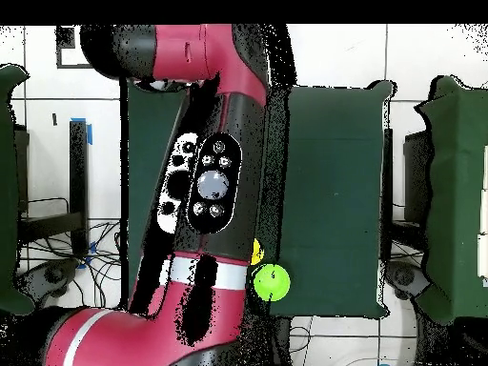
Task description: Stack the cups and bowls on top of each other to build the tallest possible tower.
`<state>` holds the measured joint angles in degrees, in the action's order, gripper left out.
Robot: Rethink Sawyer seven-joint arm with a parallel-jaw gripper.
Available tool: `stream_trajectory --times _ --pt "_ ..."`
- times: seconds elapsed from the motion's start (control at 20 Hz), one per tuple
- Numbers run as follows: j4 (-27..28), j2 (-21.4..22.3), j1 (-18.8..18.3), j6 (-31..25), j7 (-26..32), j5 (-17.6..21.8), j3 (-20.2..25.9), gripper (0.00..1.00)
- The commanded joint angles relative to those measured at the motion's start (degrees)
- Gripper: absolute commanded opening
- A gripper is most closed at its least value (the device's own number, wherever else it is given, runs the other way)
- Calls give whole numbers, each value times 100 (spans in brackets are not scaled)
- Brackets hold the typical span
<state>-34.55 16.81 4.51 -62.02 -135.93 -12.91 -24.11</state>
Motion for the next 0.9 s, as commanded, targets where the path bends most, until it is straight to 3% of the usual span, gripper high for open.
stream_trajectory --times 0.05,0.45,0.9 --pt "-1519 478 -147 211 1509 359 836 100" --pt "-2652 838 -423 1051 1698 374 1317 100" --pt "-3795 1310 -690 1747 1666 644 1646 100"
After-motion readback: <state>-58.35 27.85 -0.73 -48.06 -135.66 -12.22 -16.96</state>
